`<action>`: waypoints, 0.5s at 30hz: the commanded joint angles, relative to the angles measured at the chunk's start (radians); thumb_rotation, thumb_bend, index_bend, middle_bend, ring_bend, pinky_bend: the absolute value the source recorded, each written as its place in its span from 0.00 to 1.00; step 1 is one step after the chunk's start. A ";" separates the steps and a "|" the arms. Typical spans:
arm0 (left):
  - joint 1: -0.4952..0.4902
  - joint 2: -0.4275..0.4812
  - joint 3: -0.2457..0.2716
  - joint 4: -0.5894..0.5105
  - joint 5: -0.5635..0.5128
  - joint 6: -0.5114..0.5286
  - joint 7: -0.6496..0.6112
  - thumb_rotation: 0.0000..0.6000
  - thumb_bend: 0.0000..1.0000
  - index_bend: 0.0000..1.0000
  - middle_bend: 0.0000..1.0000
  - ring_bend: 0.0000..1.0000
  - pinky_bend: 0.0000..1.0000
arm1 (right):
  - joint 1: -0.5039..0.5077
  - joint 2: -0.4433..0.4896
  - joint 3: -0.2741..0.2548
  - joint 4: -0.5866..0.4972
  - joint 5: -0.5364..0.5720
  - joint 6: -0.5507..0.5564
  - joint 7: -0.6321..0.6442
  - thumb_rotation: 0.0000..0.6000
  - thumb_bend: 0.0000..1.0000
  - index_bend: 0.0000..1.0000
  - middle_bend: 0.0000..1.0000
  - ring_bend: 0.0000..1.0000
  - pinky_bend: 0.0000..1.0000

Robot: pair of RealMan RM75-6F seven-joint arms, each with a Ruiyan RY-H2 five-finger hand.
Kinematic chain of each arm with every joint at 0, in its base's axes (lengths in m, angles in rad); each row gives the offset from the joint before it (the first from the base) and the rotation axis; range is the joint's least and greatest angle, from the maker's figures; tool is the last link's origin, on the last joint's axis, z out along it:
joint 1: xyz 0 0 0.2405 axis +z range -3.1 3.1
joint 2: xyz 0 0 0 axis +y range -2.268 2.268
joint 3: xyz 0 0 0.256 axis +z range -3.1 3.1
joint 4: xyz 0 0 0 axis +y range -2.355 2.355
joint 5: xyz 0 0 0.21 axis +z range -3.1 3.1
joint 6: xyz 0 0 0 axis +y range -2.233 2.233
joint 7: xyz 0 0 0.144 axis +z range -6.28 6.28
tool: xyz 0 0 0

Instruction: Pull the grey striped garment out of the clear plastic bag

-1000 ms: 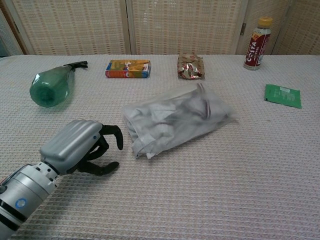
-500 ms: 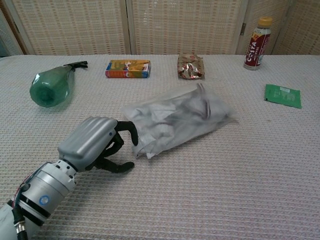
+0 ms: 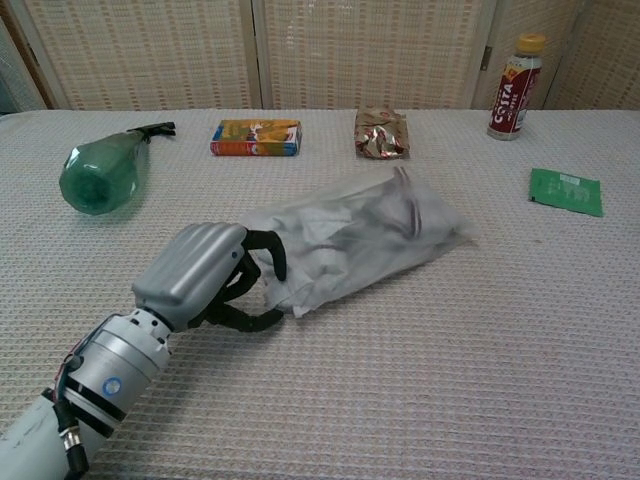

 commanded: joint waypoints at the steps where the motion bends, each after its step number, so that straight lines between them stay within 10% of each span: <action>1: -0.004 0.004 -0.005 0.006 -0.005 0.010 -0.003 1.00 0.25 0.53 1.00 1.00 1.00 | 0.000 0.000 0.001 0.001 0.001 0.000 -0.001 1.00 0.12 0.11 0.00 0.00 0.00; 15: 0.022 0.027 0.014 -0.024 -0.038 0.007 -0.012 1.00 0.24 0.53 1.00 1.00 1.00 | 0.001 -0.003 -0.001 -0.004 -0.007 0.001 -0.010 1.00 0.12 0.11 0.00 0.00 0.00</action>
